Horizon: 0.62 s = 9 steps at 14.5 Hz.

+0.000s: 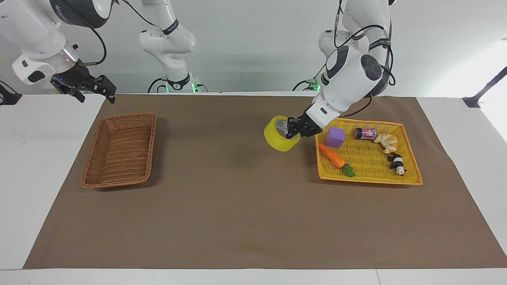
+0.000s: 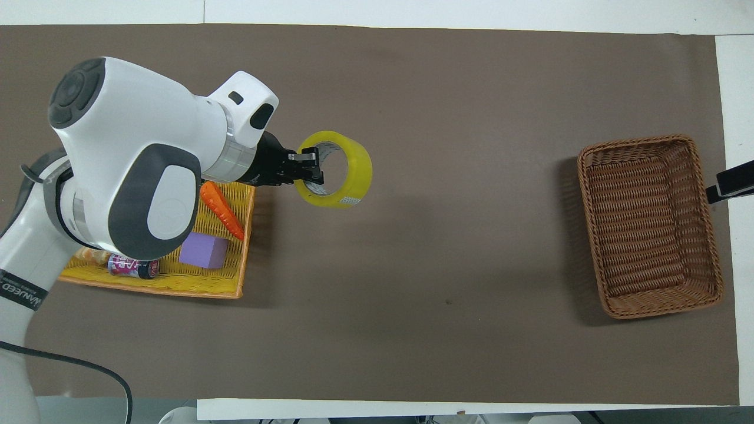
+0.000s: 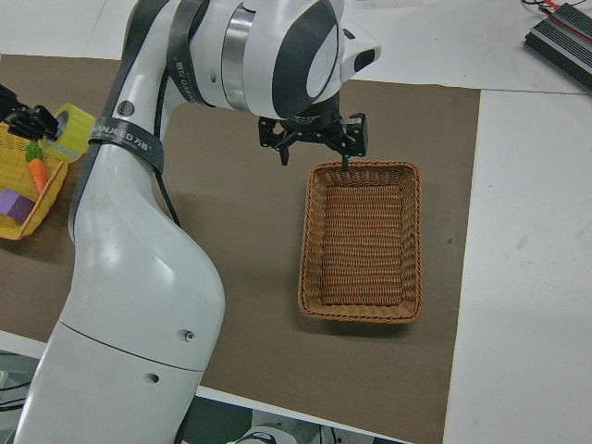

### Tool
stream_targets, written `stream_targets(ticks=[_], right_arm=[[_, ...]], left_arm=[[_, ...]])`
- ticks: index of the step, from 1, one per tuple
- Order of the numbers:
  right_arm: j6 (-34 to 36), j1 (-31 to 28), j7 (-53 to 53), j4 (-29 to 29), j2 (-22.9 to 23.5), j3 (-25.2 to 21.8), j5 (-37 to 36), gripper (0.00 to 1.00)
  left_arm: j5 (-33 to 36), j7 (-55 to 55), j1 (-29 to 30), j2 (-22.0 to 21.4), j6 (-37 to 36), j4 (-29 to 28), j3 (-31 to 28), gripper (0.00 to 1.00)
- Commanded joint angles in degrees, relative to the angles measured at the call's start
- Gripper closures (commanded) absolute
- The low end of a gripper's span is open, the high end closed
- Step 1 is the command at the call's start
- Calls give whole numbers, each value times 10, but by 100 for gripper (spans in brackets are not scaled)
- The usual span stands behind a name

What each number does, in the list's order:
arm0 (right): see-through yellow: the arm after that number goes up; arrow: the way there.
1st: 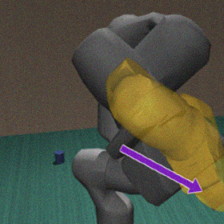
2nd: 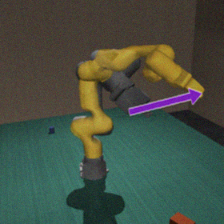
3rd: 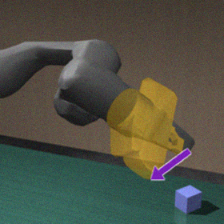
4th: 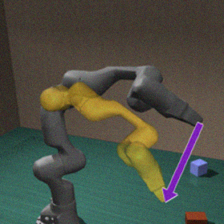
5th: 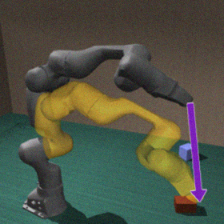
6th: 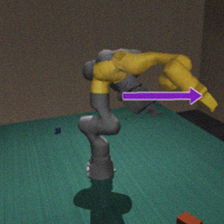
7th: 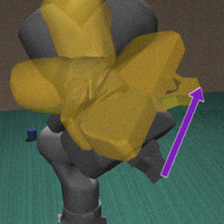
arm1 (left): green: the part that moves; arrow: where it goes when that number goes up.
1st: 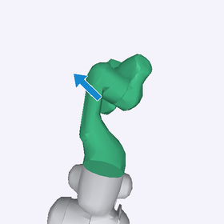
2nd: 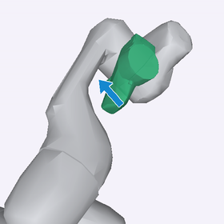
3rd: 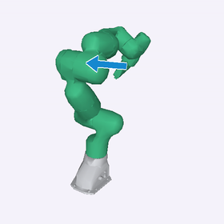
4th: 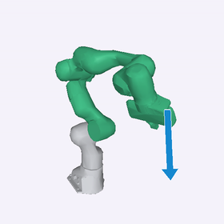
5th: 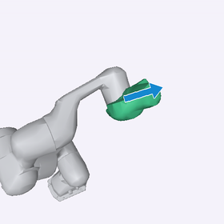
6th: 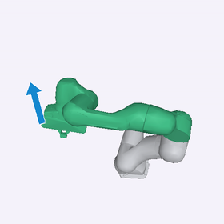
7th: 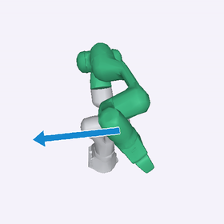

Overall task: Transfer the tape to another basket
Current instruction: 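Lift the tape roll with the left gripper toward the table center, then reach the right gripper to the tape roll held by the left gripper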

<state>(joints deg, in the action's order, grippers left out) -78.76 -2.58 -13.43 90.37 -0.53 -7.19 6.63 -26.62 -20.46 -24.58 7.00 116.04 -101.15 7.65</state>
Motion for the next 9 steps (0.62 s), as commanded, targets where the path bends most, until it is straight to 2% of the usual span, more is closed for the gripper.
stream_targets(ticks=[1,6,9], right_arm=[[2,-15,-41,33,-20,2,98,0],[-4,-8,-6,59,-30,5,242,0],[-55,-8,-3,156,-69,7,334,0]], left_arm=[[-8,-47,-43,33,-1,70,-8,100],[-5,-48,-49,33,1,68,-8,100],[-6,-49,-49,33,-4,68,-8,100]])
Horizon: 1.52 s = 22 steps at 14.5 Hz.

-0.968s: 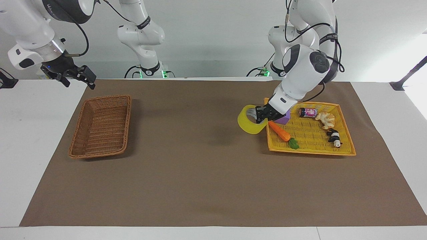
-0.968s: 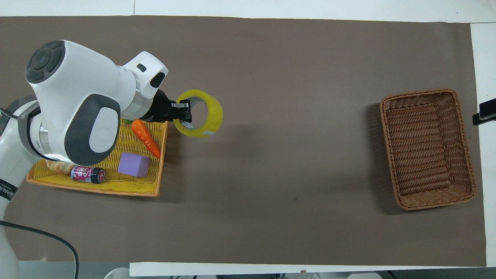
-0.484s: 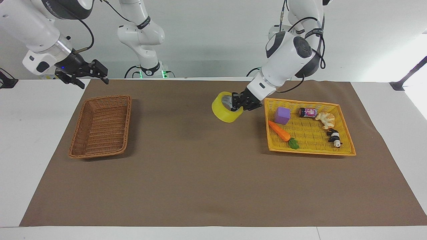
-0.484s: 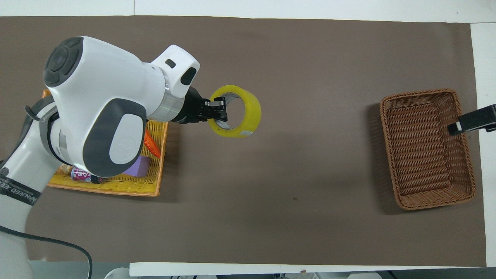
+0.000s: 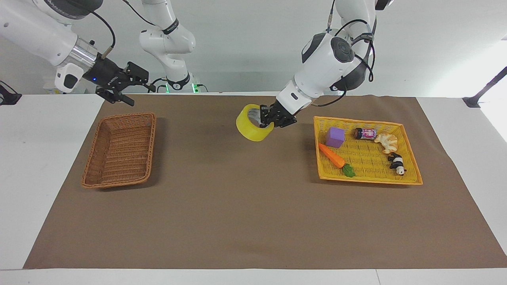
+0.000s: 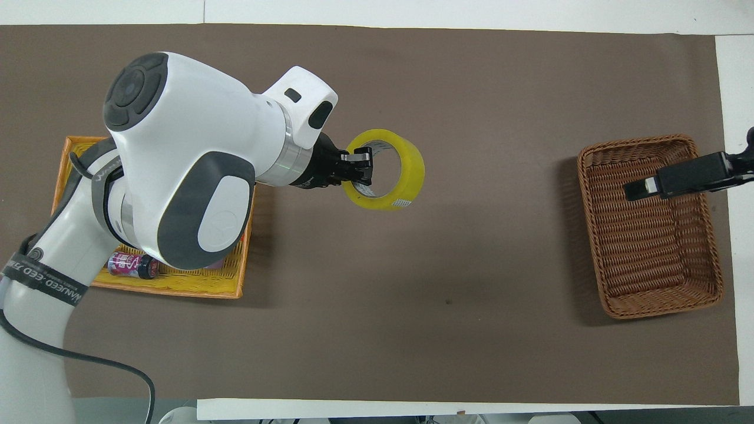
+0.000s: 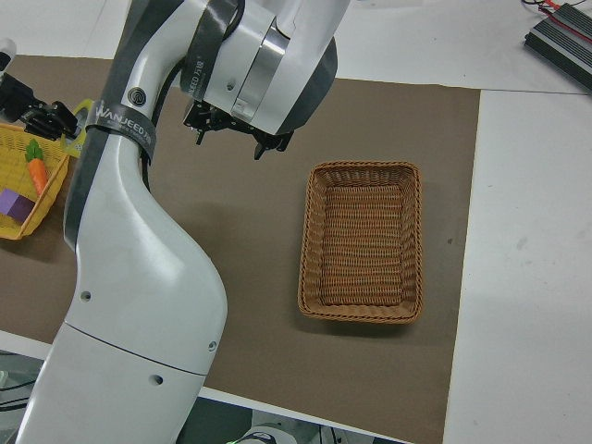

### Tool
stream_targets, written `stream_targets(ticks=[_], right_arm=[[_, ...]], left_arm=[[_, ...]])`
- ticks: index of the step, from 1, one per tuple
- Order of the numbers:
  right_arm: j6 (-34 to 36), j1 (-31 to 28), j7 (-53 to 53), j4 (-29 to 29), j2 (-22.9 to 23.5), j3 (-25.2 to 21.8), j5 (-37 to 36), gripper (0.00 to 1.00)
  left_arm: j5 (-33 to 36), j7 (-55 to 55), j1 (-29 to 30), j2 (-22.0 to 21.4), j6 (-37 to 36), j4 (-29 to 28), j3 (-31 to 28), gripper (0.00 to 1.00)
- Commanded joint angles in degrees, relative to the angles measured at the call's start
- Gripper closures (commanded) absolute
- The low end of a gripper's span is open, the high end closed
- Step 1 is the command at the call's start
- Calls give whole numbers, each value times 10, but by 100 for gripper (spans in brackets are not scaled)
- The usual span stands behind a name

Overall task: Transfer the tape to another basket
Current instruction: 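Reach the right gripper to the tape roll held by the left gripper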

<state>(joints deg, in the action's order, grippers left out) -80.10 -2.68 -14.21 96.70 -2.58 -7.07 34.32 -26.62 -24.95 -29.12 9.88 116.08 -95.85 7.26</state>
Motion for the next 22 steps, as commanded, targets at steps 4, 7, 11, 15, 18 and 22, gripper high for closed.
stream_targets(ticks=[4,7,11,15,18,22], right_arm=[[-85,27,-4,157,-43,6,185,0],[-191,110,3,164,-33,6,232,0],[-270,172,36,167,-21,6,275,0],[-332,211,77,168,13,7,334,0],[-354,225,116,168,27,7,335,0],[-353,242,141,168,26,7,334,0]], left_arm=[[-7,-4,-3,4,-2,15,-4,100],[-6,-4,-3,4,-6,12,-4,100],[-4,-5,-3,2,-9,5,-5,100],[-3,-5,-4,2,-9,5,-5,100],[-3,-5,-4,1,-13,2,-5,100],[-3,-5,-3,0,-22,1,-5,100]])
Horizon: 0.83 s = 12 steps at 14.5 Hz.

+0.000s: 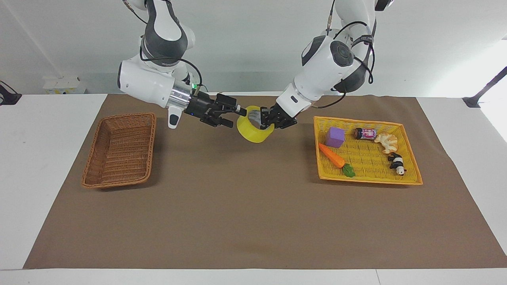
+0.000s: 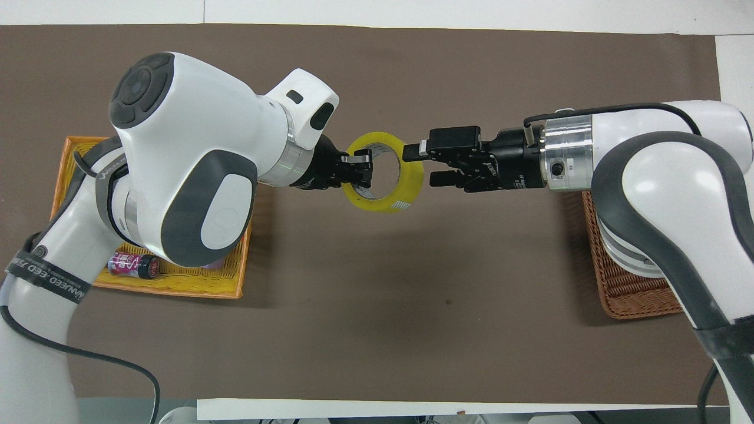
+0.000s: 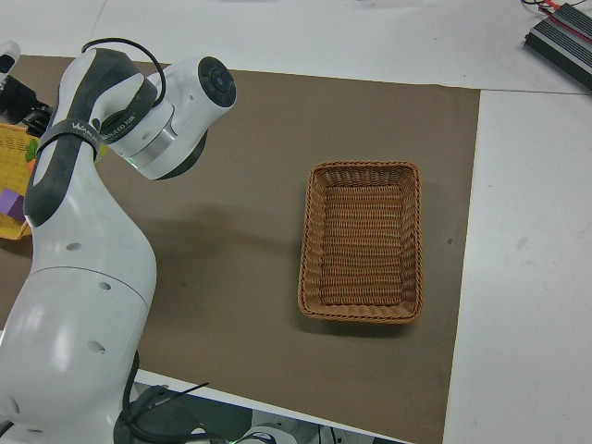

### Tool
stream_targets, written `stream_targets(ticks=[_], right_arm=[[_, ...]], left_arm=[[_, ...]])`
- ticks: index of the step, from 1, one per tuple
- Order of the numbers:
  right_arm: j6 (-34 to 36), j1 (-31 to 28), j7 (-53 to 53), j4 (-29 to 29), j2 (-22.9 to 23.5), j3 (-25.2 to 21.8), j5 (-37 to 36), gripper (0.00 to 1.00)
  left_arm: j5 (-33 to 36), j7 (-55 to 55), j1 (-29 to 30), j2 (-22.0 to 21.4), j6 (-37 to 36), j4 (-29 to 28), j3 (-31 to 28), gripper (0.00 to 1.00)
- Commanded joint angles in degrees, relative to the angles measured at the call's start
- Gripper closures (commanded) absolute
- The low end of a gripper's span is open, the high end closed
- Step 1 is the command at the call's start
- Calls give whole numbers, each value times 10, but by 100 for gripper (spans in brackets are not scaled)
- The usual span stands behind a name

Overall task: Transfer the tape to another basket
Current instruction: 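Reach the right gripper to the tape roll held by the left gripper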

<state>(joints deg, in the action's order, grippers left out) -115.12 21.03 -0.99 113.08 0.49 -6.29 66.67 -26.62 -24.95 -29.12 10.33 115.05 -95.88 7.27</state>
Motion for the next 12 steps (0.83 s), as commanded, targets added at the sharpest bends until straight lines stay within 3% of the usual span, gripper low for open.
stream_targets(ticks=[1,12], right_arm=[[-3,5,8,4,-5,-1,11,0],[-15,24,-28,13,-8,0,4,2]], left_arm=[[-2,-5,-3,-5,-13,3,-5,100],[0,-17,-4,-7,-25,1,-5,100]])
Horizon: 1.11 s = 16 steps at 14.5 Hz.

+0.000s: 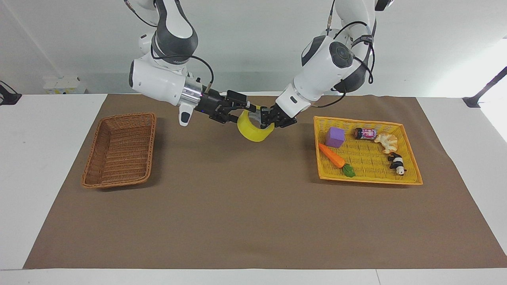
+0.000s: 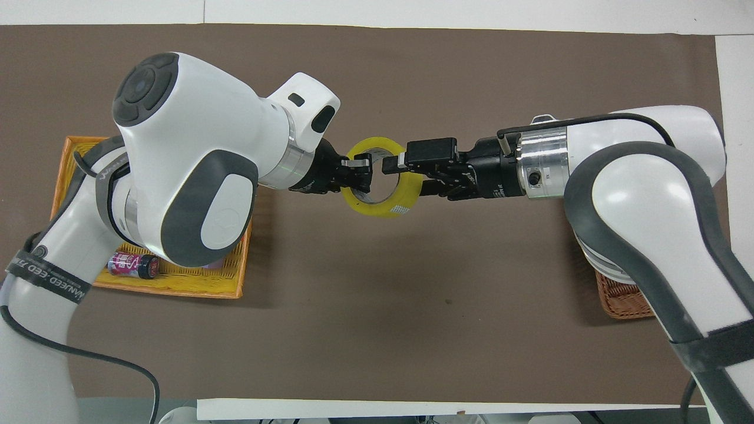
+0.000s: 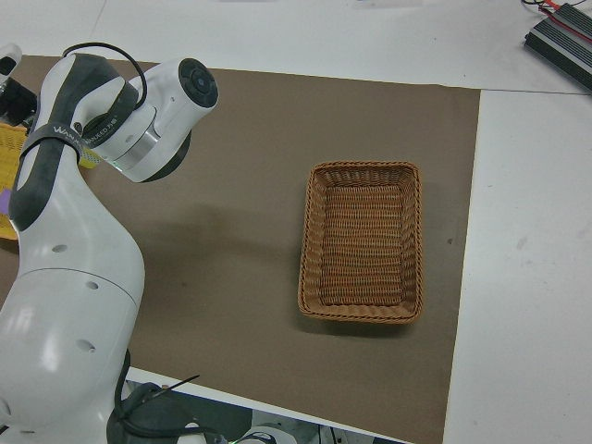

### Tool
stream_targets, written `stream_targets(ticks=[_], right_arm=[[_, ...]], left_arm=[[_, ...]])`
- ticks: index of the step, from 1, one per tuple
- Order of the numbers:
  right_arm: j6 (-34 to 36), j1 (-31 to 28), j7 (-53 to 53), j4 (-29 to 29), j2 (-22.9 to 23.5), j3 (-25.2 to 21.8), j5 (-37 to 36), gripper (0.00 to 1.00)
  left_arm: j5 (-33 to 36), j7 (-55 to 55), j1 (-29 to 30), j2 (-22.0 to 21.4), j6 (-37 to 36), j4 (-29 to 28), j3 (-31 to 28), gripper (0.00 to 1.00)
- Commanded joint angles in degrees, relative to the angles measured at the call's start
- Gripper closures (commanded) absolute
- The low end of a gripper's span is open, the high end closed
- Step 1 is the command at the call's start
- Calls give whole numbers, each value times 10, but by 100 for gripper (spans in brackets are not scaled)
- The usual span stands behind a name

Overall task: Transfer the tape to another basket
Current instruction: 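Reach the right gripper to the tape roll held by the left gripper, then close the right gripper on the tape while the left gripper releases it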

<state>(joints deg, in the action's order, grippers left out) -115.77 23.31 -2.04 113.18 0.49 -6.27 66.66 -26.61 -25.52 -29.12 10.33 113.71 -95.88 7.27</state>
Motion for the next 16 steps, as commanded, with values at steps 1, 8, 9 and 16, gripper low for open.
stream_targets(ticks=[1,8,9,16], right_arm=[[-10,2,-27,18,-8,-1,3,6],[-3,-5,-46,27,-13,-1,4,84],[-3,-8,-47,27,-13,-1,4,87],[4,-10,-59,26,-13,-1,7,100]], left_arm=[[0,-11,-4,-7,-11,1,-5,100],[0,-10,-3,-7,-14,1,-5,100],[0,-11,-2,-7,-15,1,-5,100],[1,-22,0,-13,-23,3,-8,12]])
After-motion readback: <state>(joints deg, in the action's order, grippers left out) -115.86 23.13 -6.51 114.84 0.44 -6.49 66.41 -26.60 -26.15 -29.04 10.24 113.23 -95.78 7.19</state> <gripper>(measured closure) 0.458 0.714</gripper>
